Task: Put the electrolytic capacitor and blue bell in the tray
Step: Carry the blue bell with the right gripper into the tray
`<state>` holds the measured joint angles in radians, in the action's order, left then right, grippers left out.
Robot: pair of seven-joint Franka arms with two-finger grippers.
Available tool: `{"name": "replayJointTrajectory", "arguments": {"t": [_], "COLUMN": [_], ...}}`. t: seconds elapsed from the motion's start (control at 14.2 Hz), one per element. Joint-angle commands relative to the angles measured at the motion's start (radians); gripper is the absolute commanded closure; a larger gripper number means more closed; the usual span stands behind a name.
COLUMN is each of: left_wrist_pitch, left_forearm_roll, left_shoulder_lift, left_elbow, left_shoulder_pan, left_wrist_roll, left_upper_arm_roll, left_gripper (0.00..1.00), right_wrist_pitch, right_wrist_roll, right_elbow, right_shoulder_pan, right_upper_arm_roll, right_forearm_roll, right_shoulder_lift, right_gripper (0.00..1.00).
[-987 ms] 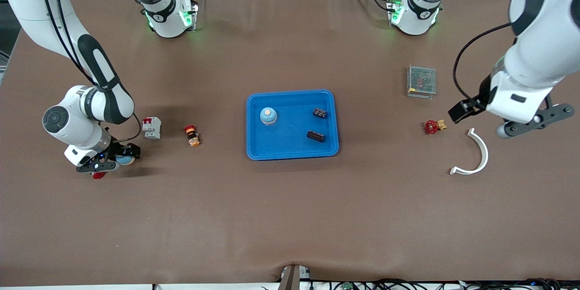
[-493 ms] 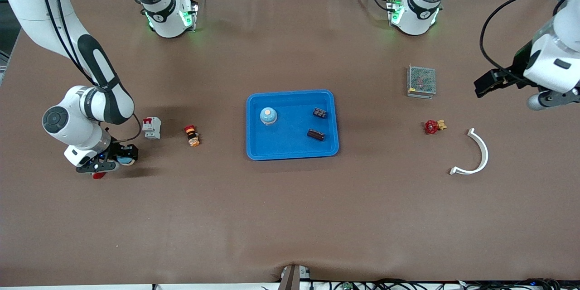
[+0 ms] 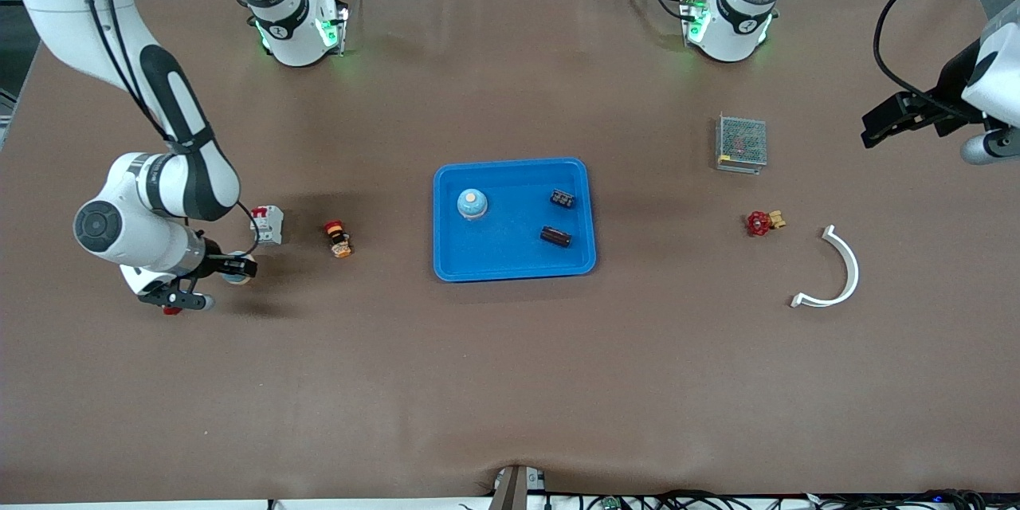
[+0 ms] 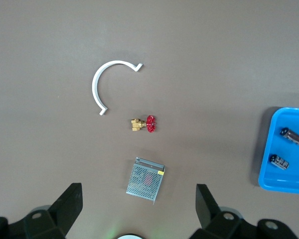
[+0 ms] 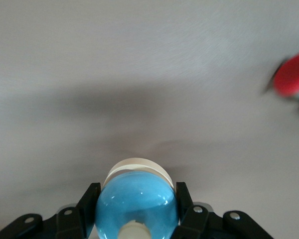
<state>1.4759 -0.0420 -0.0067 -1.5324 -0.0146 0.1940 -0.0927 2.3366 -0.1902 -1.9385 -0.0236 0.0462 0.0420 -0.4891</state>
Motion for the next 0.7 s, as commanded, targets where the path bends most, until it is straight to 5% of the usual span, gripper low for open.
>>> {"name": "replayJointTrajectory", "arguments": {"t": [0.0, 0.63], "left_wrist_pitch": [-0.017, -0.031], "left_forearm_roll": [0.022, 0.022], "left_shoulder_lift": [-0.036, -0.052], "left_elbow": [-0.025, -0.026], "left_shoulder_pan": [0.016, 0.004], "left_wrist_roll": [-0.045, -0.048], "left_upper_arm_roll": [0.031, 0.027], "left_gripper": [0.00, 0.00], "right_wrist_pitch": [-0.092, -0.089], "right_wrist_roll": [-0.309, -0.969], "right_elbow": [0.059, 0.194], "right_shoulder_pan": [-0.126, -0.380], "right_upper_arm_roll": [0.006, 0.007], "right_forearm_roll": [0.016, 0.121], "right_shoulder_lift": [0.018, -0.002], "right_gripper": [1.00, 1.00]}}
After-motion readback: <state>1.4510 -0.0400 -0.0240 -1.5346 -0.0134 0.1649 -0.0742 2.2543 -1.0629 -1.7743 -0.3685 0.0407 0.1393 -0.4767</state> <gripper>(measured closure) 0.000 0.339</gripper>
